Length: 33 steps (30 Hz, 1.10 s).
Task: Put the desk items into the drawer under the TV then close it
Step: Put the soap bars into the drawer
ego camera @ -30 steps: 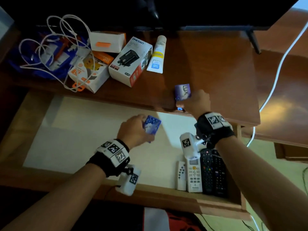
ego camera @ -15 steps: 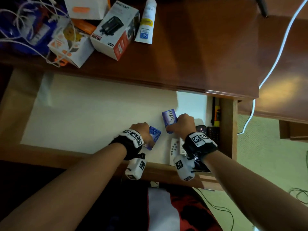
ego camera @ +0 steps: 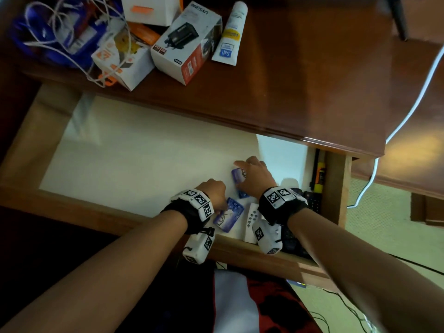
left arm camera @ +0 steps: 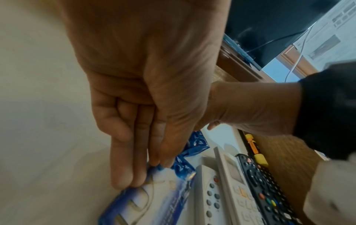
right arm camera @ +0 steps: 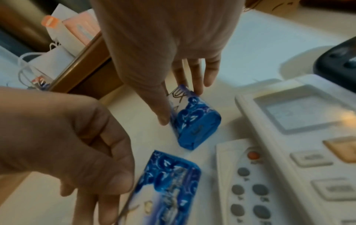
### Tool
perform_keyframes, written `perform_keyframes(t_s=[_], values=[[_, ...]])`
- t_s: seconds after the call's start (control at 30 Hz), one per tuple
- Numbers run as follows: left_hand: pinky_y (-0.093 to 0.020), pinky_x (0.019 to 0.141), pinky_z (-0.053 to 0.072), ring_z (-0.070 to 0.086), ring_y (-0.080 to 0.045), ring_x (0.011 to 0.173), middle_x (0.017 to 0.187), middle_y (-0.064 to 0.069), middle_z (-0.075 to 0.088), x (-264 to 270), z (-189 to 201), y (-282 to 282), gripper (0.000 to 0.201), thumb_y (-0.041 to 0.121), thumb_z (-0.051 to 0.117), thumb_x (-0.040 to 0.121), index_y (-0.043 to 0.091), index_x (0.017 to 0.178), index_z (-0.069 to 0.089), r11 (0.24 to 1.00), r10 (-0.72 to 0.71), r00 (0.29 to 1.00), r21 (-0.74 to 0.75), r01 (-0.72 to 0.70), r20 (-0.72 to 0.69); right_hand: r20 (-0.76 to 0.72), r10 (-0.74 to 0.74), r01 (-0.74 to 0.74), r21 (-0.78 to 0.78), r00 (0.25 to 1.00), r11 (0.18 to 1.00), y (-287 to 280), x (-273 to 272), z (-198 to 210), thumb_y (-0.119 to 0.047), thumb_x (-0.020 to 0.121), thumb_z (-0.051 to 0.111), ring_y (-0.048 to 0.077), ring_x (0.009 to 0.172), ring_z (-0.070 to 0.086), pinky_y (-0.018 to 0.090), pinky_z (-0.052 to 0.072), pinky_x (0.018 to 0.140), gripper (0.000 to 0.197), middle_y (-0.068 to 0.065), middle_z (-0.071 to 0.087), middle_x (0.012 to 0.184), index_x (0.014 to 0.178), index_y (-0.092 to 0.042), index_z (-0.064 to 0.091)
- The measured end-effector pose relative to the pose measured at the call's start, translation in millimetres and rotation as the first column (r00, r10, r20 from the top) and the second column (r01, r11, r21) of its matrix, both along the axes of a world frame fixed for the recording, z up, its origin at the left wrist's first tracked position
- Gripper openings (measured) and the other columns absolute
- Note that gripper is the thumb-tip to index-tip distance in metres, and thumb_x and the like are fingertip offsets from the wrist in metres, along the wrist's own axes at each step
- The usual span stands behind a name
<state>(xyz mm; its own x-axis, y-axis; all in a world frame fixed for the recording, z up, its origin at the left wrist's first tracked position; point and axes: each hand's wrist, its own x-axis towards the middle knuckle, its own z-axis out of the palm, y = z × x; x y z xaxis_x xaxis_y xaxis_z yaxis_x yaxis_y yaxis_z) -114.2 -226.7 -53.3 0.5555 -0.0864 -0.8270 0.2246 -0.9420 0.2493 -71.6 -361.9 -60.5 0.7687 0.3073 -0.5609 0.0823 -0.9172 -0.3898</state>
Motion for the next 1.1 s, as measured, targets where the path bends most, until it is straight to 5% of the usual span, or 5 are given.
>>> perform_keyframes(t_s=[0.13, 0.27, 0.5, 0.87, 1.1], values=[[-0.036, 0.075, 0.06, 0.072, -0.021, 0.071, 0.066, -0.005, 0.07, -7.6, -2.9, -7.8, 0.022, 0.023, 0.07, 0.078, 0.011, 0.061, 0.062, 0.997, -0.066, 0.995, -0.032, 0.064, -0.076, -0.006, 0.046, -0.046, -0.001, 0.999, 0.999, -2.1, -3.6, -4.7, -0.016, 0.076, 0.065, 0.038, 0.109, 0.049, 0.038, 0.047, 0.091, 0.044, 0.014, 0.046, 0.119, 0.12, -0.018, 0.059], [-0.033, 0.077, 0.059, 0.07, -0.022, 0.077, 0.081, -0.007, 0.072, -5.7, -0.5, -7.5, 0.024, 0.031, 0.074, 0.074, 0.011, 0.07, 0.062, 0.996, -0.091, 0.993, 0.017, 0.092, -0.075, 0.053, 0.013, -0.01, -0.051, 0.998, 0.999, -9.2, -8.5, -5.4, -0.029, 0.076, 0.067, 0.035, 0.109, 0.048, 0.04, 0.045, 0.089, 0.042, 0.012, 0.052, 0.116, 0.115, -0.015, 0.061], [-0.032, 0.084, 0.052, 0.063, -0.027, 0.103, 0.12, -0.011, 0.062, -13.3, 3.9, 0.3, 0.067, 0.031, 0.076, 0.076, 0.014, 0.133, 0.047, 0.998, -0.054, 0.995, -0.044, 0.05, -0.084, 0.014, -0.085, 0.085, 0.052, 0.996, 0.995, -14.1, -8.5, -13.7, -0.025, 0.073, 0.075, 0.035, 0.109, 0.048, 0.037, 0.043, 0.09, 0.048, 0.015, 0.05, 0.117, 0.115, -0.006, 0.059], [-0.045, 0.087, 0.055, 0.07, -0.027, 0.093, 0.101, -0.017, 0.072, -20.5, 9.2, -11.0, 0.068, 0.028, 0.076, 0.078, -0.001, 0.132, 0.045, 0.965, 0.102, 0.942, -0.199, -0.172, -0.319, 0.052, -0.1, 0.097, 0.057, 0.994, 0.994, -11.6, 4.2, -18.1, -0.036, 0.077, 0.073, 0.034, 0.112, 0.048, 0.038, 0.043, 0.091, 0.052, 0.015, 0.053, 0.119, 0.117, -0.006, 0.058], [-0.027, 0.071, 0.056, 0.071, -0.019, 0.081, 0.079, -0.003, 0.07, -23.0, 6.5, -11.5, 0.049, 0.027, 0.069, 0.085, 0.005, 0.127, 0.054, 0.942, 0.173, 0.924, -0.217, -0.257, -0.341, 0.103, 0.144, -0.13, -0.128, 0.984, 0.983, -18.8, -21.3, -15.1, -0.051, 0.082, 0.061, 0.029, 0.119, 0.043, 0.045, 0.034, 0.096, 0.053, 0.005, 0.051, 0.124, 0.123, -0.019, 0.055]])
